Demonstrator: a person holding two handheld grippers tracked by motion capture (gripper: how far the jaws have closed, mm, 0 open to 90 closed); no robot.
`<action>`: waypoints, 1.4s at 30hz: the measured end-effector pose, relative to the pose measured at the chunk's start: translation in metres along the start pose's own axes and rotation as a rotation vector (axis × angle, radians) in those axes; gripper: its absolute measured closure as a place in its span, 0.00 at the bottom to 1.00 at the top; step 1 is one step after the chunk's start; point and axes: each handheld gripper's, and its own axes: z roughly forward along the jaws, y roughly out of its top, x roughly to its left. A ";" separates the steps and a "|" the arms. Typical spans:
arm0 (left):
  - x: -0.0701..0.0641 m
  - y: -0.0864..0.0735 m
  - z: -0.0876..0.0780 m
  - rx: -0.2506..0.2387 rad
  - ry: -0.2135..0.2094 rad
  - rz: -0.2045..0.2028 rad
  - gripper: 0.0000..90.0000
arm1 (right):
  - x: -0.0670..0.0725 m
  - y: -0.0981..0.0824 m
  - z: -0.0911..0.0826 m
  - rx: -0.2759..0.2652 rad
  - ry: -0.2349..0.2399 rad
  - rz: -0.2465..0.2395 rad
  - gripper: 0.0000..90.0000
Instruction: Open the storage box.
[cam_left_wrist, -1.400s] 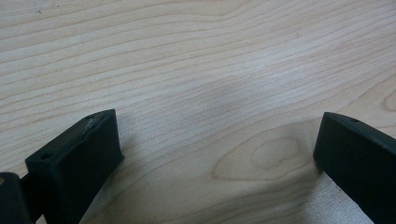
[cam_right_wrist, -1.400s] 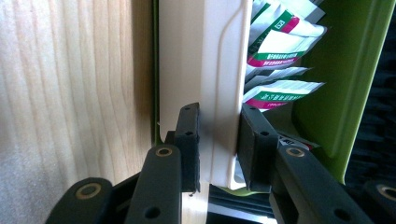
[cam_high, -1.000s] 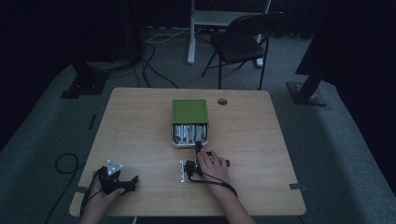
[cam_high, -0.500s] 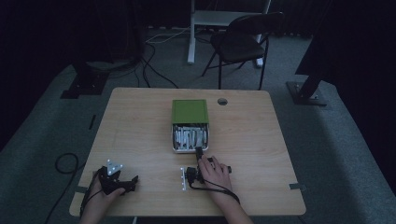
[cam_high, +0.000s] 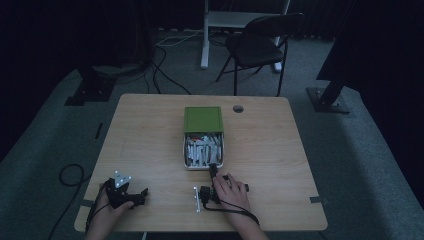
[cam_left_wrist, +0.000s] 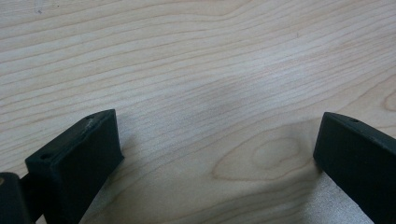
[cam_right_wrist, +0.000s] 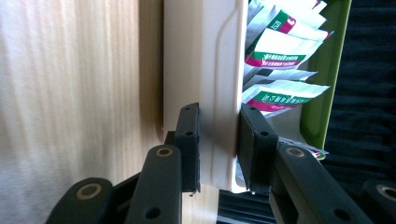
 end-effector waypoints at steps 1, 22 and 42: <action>0.000 0.000 0.000 -0.001 0.000 -0.001 0.01 | 0.000 0.000 -0.001 -0.004 -0.003 -0.006 0.80; 0.000 0.000 0.000 0.000 0.000 0.000 0.01 | 0.008 -0.004 -0.025 -0.035 0.015 -0.002 0.80; 0.000 0.000 0.000 0.000 0.000 0.000 0.01 | 0.012 -0.007 -0.041 -0.048 0.024 -0.001 0.80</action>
